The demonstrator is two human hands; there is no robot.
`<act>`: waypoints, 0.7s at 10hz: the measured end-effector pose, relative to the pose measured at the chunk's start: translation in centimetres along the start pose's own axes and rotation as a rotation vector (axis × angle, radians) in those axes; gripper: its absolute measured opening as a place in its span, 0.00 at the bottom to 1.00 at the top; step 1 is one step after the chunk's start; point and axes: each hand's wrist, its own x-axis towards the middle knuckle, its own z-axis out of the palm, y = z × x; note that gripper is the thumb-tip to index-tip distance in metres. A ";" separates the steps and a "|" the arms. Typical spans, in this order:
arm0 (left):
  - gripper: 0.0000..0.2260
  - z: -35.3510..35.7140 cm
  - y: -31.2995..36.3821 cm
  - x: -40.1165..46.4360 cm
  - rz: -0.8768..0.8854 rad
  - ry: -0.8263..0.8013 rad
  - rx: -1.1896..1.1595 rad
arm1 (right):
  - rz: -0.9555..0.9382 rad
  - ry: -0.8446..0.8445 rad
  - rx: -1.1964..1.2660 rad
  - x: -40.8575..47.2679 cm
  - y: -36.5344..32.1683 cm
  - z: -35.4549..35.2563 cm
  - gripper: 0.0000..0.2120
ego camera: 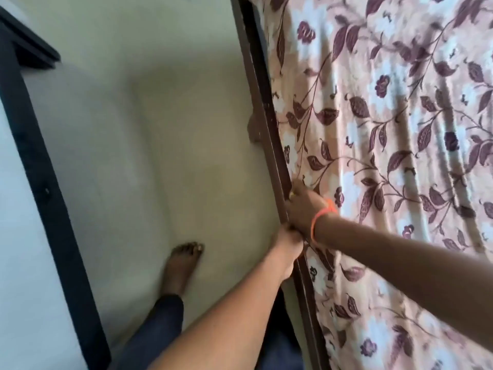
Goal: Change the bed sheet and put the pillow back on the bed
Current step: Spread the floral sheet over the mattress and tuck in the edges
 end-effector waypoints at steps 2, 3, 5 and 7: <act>0.15 3.0 0.6 -1.0 -0.017 0.069 -0.064 | -0.157 -0.027 -0.063 0.5 2.7 -1.0 0.20; 0.19 3.7 0.7 -1.1 -0.069 0.183 0.036 | -0.162 -0.076 -0.066 1.3 2.3 -0.8 0.19; 0.20 2.5 3.0 -0.2 -0.053 0.076 0.400 | -0.168 0.100 0.326 1.5 3.9 -0.3 0.17; 0.12 -0.6 11.3 -1.8 0.105 0.426 0.344 | -0.036 0.333 0.362 0.0 11.3 -4.7 0.13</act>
